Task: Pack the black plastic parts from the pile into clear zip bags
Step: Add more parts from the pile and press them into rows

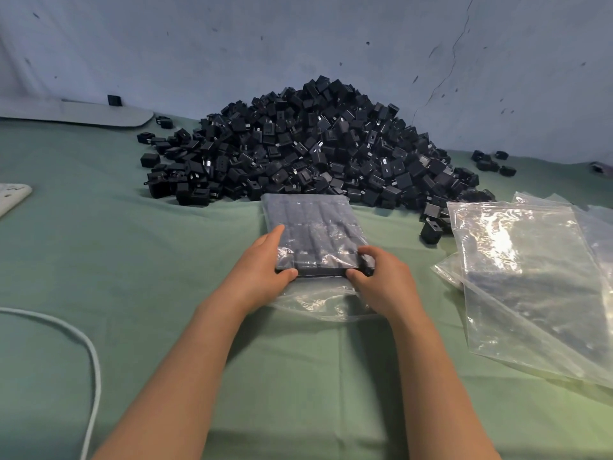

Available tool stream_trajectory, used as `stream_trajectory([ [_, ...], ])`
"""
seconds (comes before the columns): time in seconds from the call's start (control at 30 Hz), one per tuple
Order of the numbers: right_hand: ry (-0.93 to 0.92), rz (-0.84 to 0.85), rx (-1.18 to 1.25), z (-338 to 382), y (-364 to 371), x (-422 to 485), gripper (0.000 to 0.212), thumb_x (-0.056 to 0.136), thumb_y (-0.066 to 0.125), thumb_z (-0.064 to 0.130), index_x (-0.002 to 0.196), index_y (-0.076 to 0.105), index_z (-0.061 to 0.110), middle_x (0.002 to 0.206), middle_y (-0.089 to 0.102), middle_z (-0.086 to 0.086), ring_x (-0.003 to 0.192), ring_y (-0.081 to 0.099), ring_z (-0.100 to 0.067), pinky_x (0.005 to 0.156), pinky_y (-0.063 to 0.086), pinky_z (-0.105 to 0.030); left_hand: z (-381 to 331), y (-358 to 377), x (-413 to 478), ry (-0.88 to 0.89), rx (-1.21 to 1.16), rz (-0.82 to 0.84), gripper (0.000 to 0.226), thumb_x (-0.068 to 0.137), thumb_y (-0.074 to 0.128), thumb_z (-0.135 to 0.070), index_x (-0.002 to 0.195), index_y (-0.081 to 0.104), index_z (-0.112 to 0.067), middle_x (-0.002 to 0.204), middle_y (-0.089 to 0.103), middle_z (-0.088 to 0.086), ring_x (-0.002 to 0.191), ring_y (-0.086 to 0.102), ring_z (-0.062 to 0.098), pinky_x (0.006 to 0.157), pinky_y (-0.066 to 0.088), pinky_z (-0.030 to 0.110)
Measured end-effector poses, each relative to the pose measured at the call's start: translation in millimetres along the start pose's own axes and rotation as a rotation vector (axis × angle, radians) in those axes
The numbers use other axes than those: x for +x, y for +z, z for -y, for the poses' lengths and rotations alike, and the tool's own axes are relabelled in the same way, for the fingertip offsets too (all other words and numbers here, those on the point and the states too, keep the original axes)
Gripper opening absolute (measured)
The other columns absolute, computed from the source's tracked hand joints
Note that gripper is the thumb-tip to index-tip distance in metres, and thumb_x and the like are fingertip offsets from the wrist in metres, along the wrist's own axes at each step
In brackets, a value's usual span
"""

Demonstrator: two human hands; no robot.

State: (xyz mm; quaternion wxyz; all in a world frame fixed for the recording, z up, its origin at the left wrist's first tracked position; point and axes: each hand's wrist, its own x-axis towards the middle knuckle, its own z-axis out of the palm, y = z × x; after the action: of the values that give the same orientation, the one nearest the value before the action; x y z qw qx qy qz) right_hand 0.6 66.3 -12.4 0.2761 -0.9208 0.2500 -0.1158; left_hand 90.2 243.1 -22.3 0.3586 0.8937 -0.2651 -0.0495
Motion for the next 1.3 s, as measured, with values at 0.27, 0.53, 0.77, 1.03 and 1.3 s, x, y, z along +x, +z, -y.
stream_trajectory([
  [0.27,-0.044,-0.002,-0.016,32,-1,20,0.045,0.090,0.053,0.023,0.133,0.053,0.014,0.136,0.050,-0.010,0.127,0.044,-0.028,0.107,0.035,-0.036,4,-5,12,-0.051,-0.078,0.009,0.081,0.083,0.065,-0.044,0.149,0.023,-0.021,0.158,0.008,0.002,0.145,0.012,0.017,0.115,0.015,0.031],
  [0.53,-0.159,-0.007,-0.077,114,44,91,0.042,0.095,0.045,0.029,0.137,0.049,0.025,0.134,0.054,-0.012,0.127,0.043,-0.032,0.108,0.032,-0.042,0,-24,64,-0.323,-0.673,-0.332,0.034,0.094,0.050,-0.017,0.127,0.051,-0.014,0.114,0.055,-0.003,0.078,0.048,0.002,0.062,0.039,0.012],
  [0.77,0.013,0.145,-0.263,127,85,142,0.048,0.097,0.035,0.048,0.142,0.039,0.033,0.154,0.024,-0.012,0.145,0.006,-0.034,0.114,-0.002,-0.058,10,-26,91,-0.394,-0.807,-0.368,0.030,0.093,0.049,-0.018,0.123,0.052,-0.018,0.134,0.047,0.003,0.102,0.045,0.012,0.081,0.031,0.022],
  [1.03,0.097,-0.003,-0.027,123,79,154,0.036,0.096,0.044,0.038,0.132,0.049,0.034,0.140,0.042,-0.013,0.137,0.027,-0.031,0.116,0.012,-0.053,15,-23,91,-0.390,-0.767,-0.384,0.027,0.093,0.049,-0.020,0.120,0.053,-0.021,0.133,0.047,0.000,0.095,0.047,0.009,0.074,0.032,0.019],
  [1.3,-0.271,-0.006,0.610,131,34,98,0.019,0.090,0.052,0.017,0.097,0.063,0.032,0.080,0.059,0.011,0.064,0.051,0.003,0.070,0.041,-0.024,-3,-35,75,-0.333,-1.108,-0.337,0.022,0.101,0.038,-0.035,0.095,0.052,-0.020,0.084,0.070,0.005,0.074,0.069,0.014,0.063,0.054,0.023],
])
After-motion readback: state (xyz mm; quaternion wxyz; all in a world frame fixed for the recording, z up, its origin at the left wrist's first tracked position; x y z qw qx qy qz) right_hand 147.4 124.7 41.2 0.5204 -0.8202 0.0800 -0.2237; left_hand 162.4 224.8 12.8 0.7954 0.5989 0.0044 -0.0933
